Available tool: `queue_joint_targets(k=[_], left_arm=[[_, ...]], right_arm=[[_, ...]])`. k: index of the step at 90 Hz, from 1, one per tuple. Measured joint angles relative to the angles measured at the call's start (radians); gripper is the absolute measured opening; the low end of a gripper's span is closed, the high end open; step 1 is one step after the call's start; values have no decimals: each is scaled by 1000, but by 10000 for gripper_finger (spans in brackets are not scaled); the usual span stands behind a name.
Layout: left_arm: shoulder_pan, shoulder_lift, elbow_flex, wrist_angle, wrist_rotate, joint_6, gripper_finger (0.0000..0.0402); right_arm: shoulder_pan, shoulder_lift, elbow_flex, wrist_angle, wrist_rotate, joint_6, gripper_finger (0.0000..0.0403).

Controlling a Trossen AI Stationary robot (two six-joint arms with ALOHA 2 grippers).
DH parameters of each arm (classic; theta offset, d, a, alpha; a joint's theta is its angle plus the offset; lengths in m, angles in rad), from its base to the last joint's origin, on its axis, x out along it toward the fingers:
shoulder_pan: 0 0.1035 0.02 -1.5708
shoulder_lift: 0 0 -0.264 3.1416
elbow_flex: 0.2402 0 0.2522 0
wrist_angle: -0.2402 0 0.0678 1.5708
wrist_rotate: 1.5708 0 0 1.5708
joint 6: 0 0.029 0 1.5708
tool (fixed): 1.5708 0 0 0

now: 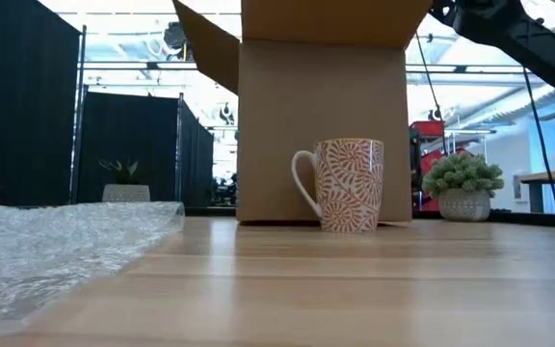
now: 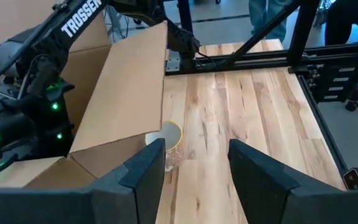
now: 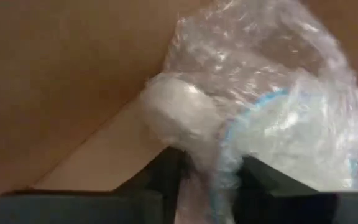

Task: Wrap mug
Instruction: Put the wrapped red mug into the cardboard box, then wrap the orange mug with the transparent bubble wrap

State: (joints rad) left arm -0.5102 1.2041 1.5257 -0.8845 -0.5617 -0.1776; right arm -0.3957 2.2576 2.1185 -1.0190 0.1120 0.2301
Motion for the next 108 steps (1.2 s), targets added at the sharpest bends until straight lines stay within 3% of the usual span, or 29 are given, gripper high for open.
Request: queue_joint_targets(k=[10,28,53,80,100,108], left_arm=[[0,0,0,0,0,0,164],[-1,0,0,-20,0,0,164],[-1,0,0,-51,7,-27,164],[-1,0,0,-228,17,-175,164],[-15,-1,-16,-285,146,-254,164],[-29,-1,-52,-285,172,-291,164]], right_arm=[[-20,-29,0,12,-72,21,160],[-22,-141,0,27,-93,13,225],[44,-410,0,-9,-93,-25,251],[325,-650,1,-127,-91,-6,251],[601,-686,1,-191,-82,84,251],[708,-670,1,-190,-29,131,251]])
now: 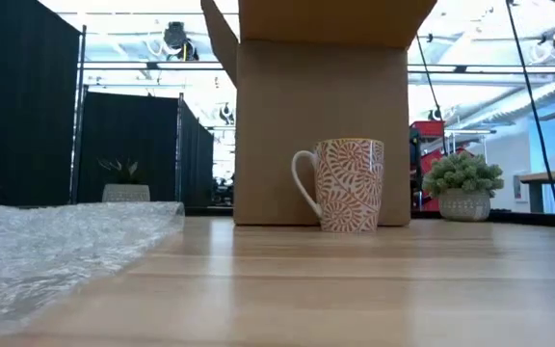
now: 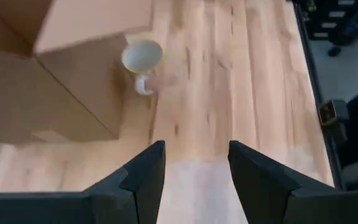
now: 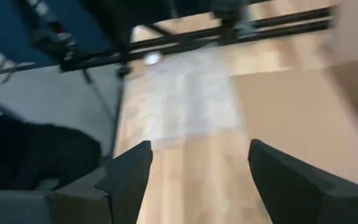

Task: Wrap mug
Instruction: Wrap the orange mug with the transparent bubble wrap

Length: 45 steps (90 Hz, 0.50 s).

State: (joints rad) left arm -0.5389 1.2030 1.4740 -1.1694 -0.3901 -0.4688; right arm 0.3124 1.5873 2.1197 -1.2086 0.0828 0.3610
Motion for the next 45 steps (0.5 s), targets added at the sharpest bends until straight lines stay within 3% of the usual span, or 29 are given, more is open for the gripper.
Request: queue_joint_targets(k=[23,45], left_arm=[[-41,1,-191,109,119,-112,164],[-75,65,-360,319,237,-167,164]], right_arm=[[262,84,-78,22,251,125,251],[395,191,-283,177,419,279,251]])
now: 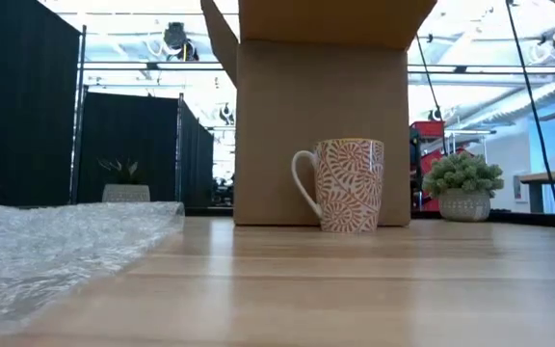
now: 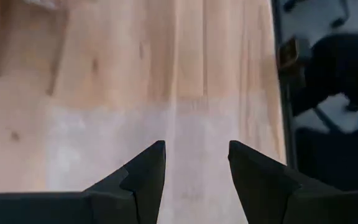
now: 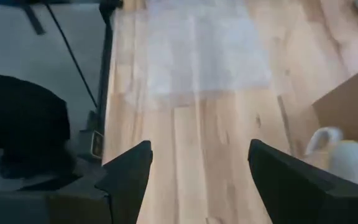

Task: Wrap mug
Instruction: Wrap the orange mug with the transparent bubble wrap

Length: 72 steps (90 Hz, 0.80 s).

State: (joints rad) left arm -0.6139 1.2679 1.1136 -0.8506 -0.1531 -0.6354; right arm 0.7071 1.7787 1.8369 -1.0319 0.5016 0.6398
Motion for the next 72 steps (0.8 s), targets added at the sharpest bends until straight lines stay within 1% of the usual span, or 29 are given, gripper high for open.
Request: queue_joint_targets(k=[18,24,34,43,51,72], left_arm=[[-18,174,-14,33,58,-5,164],[-28,232,-14,66,104,9,164],[-61,314,-14,143,169,13,164],[-92,368,-14,218,184,13,164],[-111,405,-14,242,182,12,164],[-139,468,-14,244,124,-13,164]], right_arm=[[40,101,-147,292,103,56,251],[44,145,-168,391,133,58,251],[44,223,-172,506,135,58,251],[40,287,-172,581,135,58,251],[38,332,-172,623,132,85,251],[50,389,-172,636,125,229,251]])
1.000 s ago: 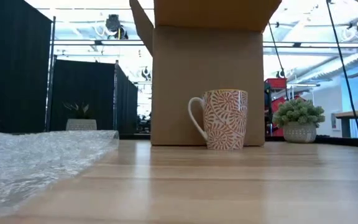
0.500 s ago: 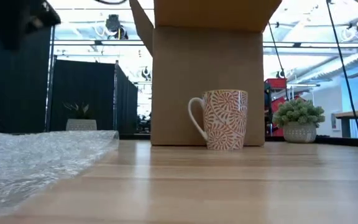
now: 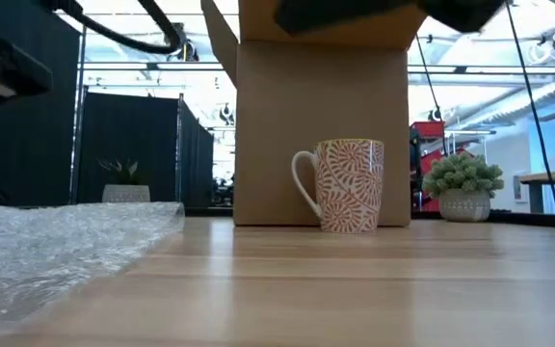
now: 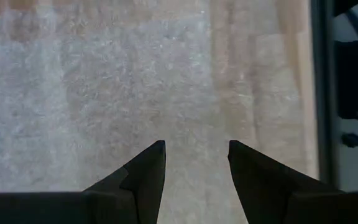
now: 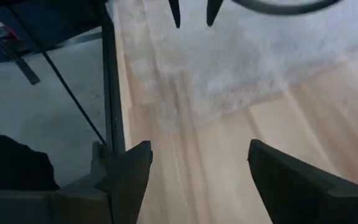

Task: Wrap mug
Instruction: Wrap the orange mug with the transparent bubble wrap

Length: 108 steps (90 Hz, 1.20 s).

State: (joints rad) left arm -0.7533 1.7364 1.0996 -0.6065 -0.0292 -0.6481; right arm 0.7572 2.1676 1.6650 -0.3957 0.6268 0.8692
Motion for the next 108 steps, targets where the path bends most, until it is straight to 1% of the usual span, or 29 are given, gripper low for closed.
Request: queue_joint_targets(k=[22,35,55,60,64,69,76,80,89,102,108], left_arm=[[-21,42,0,42,-6,-1,164],[-21,64,0,54,-46,-1,164],[-21,112,2,49,-80,6,160],[-21,114,2,49,-84,9,148],[-21,113,3,48,-86,8,128],[-21,112,4,45,-86,11,93],[-21,111,15,33,-85,34,33],[-21,111,24,18,-85,50,14],[-21,102,53,-36,-85,71,8],[-13,74,91,-87,-71,114,2],[-4,63,92,-83,-80,130,2]], right_arm=[[10,37,0,68,37,90,251],[13,64,0,123,53,136,251],[13,90,0,228,57,141,251],[13,90,0,243,58,141,251],[12,90,0,257,61,141,251],[12,90,0,272,65,141,251],[12,90,0,281,76,141,251],[12,90,0,281,78,140,251],[12,90,0,281,79,92,251],[-6,90,0,280,75,-59,251],[-20,90,0,281,76,-110,251]])
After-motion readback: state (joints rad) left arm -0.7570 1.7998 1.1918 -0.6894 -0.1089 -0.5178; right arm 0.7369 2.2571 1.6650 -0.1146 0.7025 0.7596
